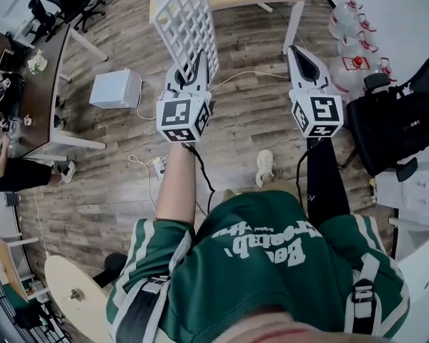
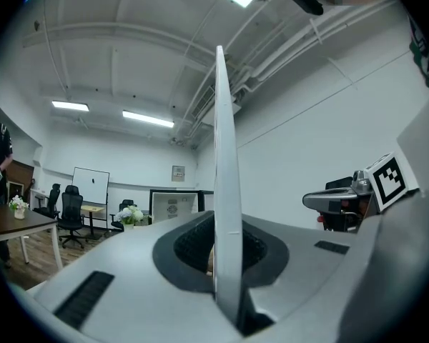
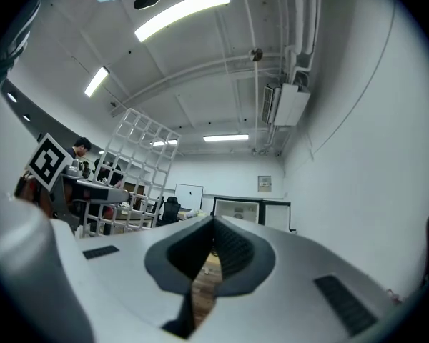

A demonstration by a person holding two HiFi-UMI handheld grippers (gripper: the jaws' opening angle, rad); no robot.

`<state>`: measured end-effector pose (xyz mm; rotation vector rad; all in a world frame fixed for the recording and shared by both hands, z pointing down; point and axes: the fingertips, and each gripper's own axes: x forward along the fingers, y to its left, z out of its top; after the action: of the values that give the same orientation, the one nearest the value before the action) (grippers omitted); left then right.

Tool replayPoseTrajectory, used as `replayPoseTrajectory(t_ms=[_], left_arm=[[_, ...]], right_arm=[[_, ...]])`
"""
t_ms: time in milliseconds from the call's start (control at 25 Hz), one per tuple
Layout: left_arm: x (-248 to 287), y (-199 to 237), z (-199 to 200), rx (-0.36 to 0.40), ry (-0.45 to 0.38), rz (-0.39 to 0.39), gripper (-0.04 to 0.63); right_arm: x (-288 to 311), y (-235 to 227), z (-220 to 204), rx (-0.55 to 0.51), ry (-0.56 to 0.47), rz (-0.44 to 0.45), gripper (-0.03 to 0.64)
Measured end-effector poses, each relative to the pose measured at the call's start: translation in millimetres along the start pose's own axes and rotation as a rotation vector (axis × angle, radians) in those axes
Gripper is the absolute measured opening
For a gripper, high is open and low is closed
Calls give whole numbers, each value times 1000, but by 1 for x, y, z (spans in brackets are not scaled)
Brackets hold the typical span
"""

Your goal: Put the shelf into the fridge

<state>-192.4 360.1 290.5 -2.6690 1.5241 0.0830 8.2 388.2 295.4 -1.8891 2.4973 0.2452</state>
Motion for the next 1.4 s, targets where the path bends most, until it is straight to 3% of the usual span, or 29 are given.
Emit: replayPoseTrajectory(t_ms=[680, 1400], left_arm=[[133, 17, -26, -14, 45, 71, 28], [212, 14, -46, -19, 32, 104, 28]], right_arm=[[123, -87, -34, 45, 10, 66, 3], [179, -152, -54, 38, 9, 83, 3]])
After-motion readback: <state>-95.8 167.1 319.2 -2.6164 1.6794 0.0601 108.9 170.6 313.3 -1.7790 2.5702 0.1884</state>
